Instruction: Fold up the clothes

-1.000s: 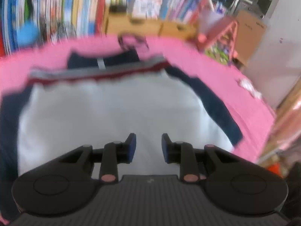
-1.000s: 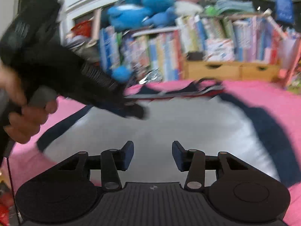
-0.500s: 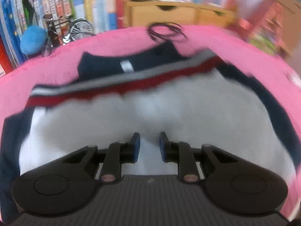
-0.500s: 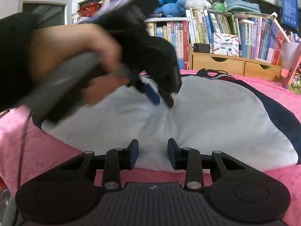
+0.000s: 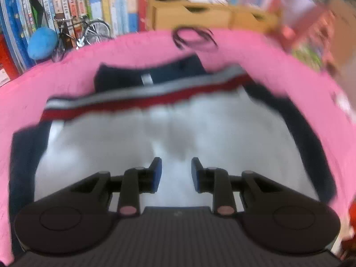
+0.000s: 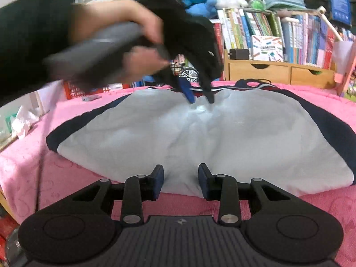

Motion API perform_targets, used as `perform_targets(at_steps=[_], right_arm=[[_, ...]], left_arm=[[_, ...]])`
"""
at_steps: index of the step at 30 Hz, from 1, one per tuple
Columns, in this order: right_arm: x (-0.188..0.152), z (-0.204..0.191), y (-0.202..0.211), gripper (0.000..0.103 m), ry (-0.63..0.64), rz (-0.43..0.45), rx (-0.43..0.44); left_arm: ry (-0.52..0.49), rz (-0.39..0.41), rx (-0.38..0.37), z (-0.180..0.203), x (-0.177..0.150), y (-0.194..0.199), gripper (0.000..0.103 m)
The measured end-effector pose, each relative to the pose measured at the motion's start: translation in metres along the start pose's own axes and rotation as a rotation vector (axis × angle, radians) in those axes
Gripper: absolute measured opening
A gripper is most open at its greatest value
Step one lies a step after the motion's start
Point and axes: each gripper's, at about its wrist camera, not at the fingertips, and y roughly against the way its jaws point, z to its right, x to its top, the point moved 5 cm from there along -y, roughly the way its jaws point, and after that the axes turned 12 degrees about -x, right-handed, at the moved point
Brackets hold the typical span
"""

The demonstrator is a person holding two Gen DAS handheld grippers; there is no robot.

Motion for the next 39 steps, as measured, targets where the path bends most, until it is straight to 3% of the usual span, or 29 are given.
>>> perform_targets(at_steps=[3,7,12,16,19,22,25,27,31,35,39], right_arm=[[0.011,0.016,0.001,0.028,-0.173,-0.033,-0.021],[0.014,0.002,-0.007,0.029,-0.067,-0.027,-0.083],[0.007,-0.008,-0.006,0.030,-0.003,-0.022,-0.097],[0.004,-0.010,-0.005,0.030,-0.003,-0.017,-0.098],[0.003,-0.010,-0.004,0.030,-0.005,-0.021,-0.095],[0.003,-0.010,-0.005,0.030,-0.005,-0.026,-0.095],[0.003,-0.010,-0.004,0.030,0.003,-0.025,-0.095],[0.003,-0.011,-0.004,0.030,0.005,-0.021,-0.098],[0.003,-0.012,-0.003,0.030,0.007,-0.018,-0.110],[0.002,-0.014,-0.002,0.030,0.008,-0.015,-0.117],[0.001,-0.015,-0.001,0.030,0.015,-0.012,-0.122]], left_arm=[[-0.026,-0.058,0.022,0.012,-0.025,-0.002,0.027],[-0.014,-0.075,0.034,0.010,-0.029,-0.013,0.029],[0.000,-0.017,0.049,-0.011,-0.003,-0.027,0.033],[0.021,0.060,0.115,-0.033,0.039,-0.050,0.034],[0.087,0.099,0.136,-0.045,0.064,-0.061,0.033],[0.095,0.081,0.149,-0.045,0.069,-0.061,0.033],[0.107,0.064,0.120,-0.042,0.053,-0.040,0.029],[0.084,0.045,0.073,-0.032,0.033,-0.018,0.029],[0.001,-0.034,0.053,0.000,-0.016,0.012,0.028],[-0.031,-0.125,0.014,0.020,-0.057,0.013,0.028],[-0.009,-0.098,0.011,0.014,-0.050,0.001,0.030]])
